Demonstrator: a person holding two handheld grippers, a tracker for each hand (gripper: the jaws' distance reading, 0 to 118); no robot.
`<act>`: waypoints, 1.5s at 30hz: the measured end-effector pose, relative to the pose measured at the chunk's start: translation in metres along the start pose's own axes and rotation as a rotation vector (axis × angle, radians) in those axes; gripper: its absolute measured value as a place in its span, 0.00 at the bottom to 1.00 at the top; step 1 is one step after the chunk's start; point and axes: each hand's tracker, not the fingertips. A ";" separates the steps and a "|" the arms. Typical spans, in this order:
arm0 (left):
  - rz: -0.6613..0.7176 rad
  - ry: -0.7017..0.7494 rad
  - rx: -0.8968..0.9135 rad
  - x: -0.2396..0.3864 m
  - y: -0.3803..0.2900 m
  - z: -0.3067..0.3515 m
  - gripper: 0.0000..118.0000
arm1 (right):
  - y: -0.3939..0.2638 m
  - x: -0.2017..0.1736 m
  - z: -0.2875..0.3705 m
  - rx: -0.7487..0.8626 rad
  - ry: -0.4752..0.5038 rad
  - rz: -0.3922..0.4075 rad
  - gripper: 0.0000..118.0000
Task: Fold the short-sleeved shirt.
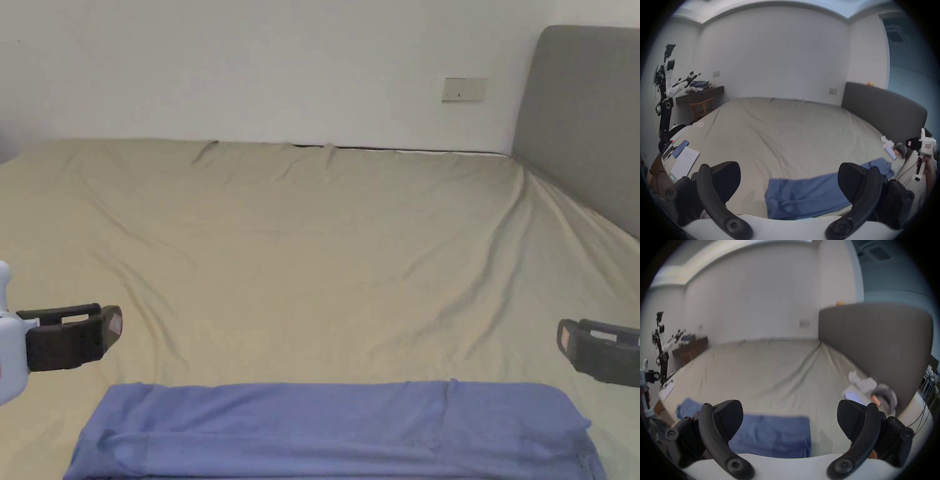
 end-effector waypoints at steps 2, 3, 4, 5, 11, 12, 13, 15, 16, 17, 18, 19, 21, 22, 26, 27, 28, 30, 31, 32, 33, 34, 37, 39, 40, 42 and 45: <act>0.008 -0.004 0.069 0.005 0.003 0.007 1.00 | 0.014 -0.012 0.005 0.074 -0.017 0.017 1.00; 0.016 -0.013 0.107 0.006 0.002 0.011 1.00 | 0.017 -0.018 0.007 0.094 -0.017 0.032 0.97; 0.007 -0.017 0.112 0.016 0.003 0.021 0.93 | 0.017 -0.024 0.008 0.106 0.026 0.056 0.84; -0.008 -0.006 0.116 0.018 0.000 0.021 0.68 | 0.015 -0.028 0.006 0.125 0.044 0.070 0.34; 0.041 -0.131 -0.003 0.000 -0.021 -0.008 0.00 | -0.004 -0.049 0.008 0.037 0.040 0.056 0.01; 0.071 -0.165 -0.045 -0.011 -0.018 -0.004 0.00 | -0.009 -0.052 0.009 0.029 0.030 0.074 0.01; 0.116 -0.190 -0.078 -0.024 -0.021 -0.010 0.00 | -0.013 -0.055 0.007 0.023 0.035 0.090 0.01; 0.204 -0.262 -0.149 -0.053 -0.027 -0.025 0.00 | -0.018 -0.048 -0.002 -0.022 0.074 0.059 0.01; 0.265 -0.291 -0.218 -0.064 -0.047 -0.038 0.00 | -0.022 -0.049 -0.005 -0.037 0.090 0.045 0.01; 0.324 -0.336 -0.291 -0.081 -0.053 -0.050 0.00 | -0.025 -0.051 -0.006 -0.052 0.096 0.037 0.01; 0.393 -0.362 -0.362 -0.098 -0.065 -0.061 0.00 | -0.027 -0.054 -0.009 -0.077 0.102 0.036 0.01; 0.439 -0.362 -0.425 -0.116 -0.075 -0.072 0.06 | -0.028 -0.049 -0.013 -0.097 0.103 0.040 0.01; 0.500 -0.283 -0.427 -0.151 -0.090 -0.084 0.73 | -0.029 -0.052 -0.014 -0.127 0.107 0.028 0.01; 0.595 -0.304 -0.422 -0.171 -0.103 -0.089 0.99 | -0.029 -0.054 -0.012 -0.133 0.115 0.020 0.01; 1.067 -0.590 -0.530 -0.208 -0.151 -0.119 1.00 | -0.032 -0.066 -0.015 -0.178 0.109 -0.018 0.01; 1.048 -0.581 -0.547 -0.203 -0.155 -0.128 1.00 | -0.033 -0.057 -0.021 -0.195 0.108 -0.032 0.01; 0.998 -0.580 -0.546 -0.195 -0.158 -0.139 1.00 | -0.034 -0.060 -0.025 -0.208 0.108 -0.045 0.01; 0.929 -0.604 -0.603 -0.175 -0.169 -0.161 1.00 | -0.037 -0.054 -0.035 -0.230 0.099 -0.065 0.01; 0.928 -0.738 -0.502 -0.163 -0.164 -0.167 1.00 | -0.041 -0.039 -0.042 -0.235 0.095 -0.068 0.01; 0.939 -0.774 -0.541 -0.159 -0.159 -0.176 1.00 | -0.042 -0.039 -0.044 -0.239 0.091 -0.067 0.01; 0.964 -0.806 -0.601 -0.146 -0.158 -0.188 1.00 | -0.042 -0.040 -0.047 -0.243 0.093 -0.066 0.01; 1.000 -0.860 -0.633 -0.133 -0.159 -0.200 1.00 | -0.045 -0.036 -0.050 -0.250 0.096 -0.066 0.01; 0.838 -0.816 -0.639 -0.104 -0.143 -0.215 1.00 | -0.050 -0.030 -0.057 -0.252 0.094 -0.036 0.01; 0.755 -0.824 -0.694 -0.088 -0.141 -0.222 1.00 | -0.049 -0.029 -0.060 -0.250 0.099 -0.009 0.01; 0.761 -0.864 -0.703 -0.090 -0.144 -0.223 0.99 | -0.049 -0.027 -0.061 -0.254 0.113 -0.017 0.01; 0.734 -0.792 -0.743 -0.090 -0.147 -0.227 0.45 | -0.049 -0.021 -0.063 -0.256 0.138 -0.035 0.01; 0.827 -0.761 -0.770 -0.108 -0.166 -0.237 0.10 | -0.049 -0.014 -0.064 -0.258 0.147 0.008 0.01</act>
